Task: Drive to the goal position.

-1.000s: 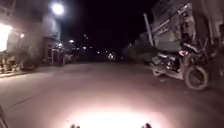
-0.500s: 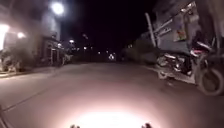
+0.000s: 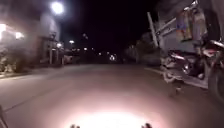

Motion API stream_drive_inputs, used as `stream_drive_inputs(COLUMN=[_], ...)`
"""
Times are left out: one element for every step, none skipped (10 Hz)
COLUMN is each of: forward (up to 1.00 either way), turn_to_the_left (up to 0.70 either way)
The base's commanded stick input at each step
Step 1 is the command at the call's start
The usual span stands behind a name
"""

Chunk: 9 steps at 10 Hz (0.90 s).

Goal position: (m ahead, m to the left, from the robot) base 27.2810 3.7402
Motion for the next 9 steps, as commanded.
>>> stream_drive_inputs(forward=[0.70, 0.70, 0.70, 0.70, 0.70, 0.70, 0.70, 0.70, 0.70], turn_to_the_left=[0.00, 0.00, 0.00, 0.00, 0.00, 0.00, 0.00, 0.00, 0.00])
